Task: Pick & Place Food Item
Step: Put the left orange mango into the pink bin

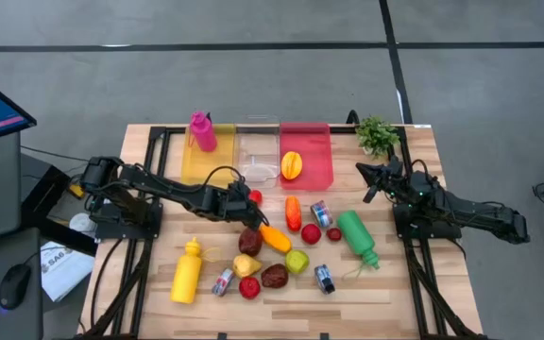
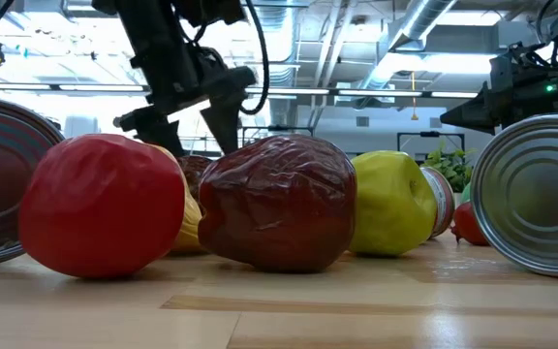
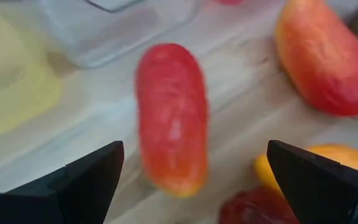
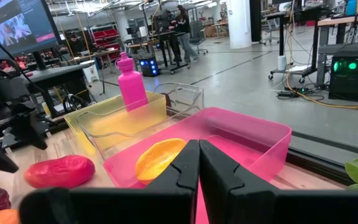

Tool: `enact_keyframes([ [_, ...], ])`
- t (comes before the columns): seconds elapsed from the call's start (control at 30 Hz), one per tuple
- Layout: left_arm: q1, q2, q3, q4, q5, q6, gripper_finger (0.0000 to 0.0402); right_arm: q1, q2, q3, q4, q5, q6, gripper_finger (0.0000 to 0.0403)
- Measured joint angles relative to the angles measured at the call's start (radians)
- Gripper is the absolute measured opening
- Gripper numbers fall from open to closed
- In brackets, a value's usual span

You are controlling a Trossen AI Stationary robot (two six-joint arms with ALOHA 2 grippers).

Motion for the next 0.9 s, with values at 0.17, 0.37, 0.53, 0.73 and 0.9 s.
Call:
enact_keyframes([
  [0.17, 0.007, 0.069, 0.001, 0.041, -0.005, 0.0, 0.0385, 0.0, 0.005, 0.0, 0.0, 0.0, 0.0, 0.0006],
  [0.37, 0.012, 0.16, 0.001, 0.058, -0.001, -0.004, 0.0385, 0.0, 0.014, 0.0, 0.0, 0.0, 0.001, 0.0006],
  [0.53, 0.02, 0.199, 0.001, 0.08, 0.013, -0.008, 0.0381, 0.0, 0.014, 0.0, 0.0, 0.0, 0.0, 0.0006],
  [0.73, 0.024, 0.2, 0.001, 0.107, 0.021, -0.007, 0.0358, 0.0, 0.013, 0.0, 0.0, 0.0, 0.001, 0.0006],
  [0.9, 0.024, 0.2, 0.001, 0.107, 0.041, -0.008, 0.032, 0.0, 0.013, 0.0, 0.0, 0.0, 0.001, 0.0006],
])
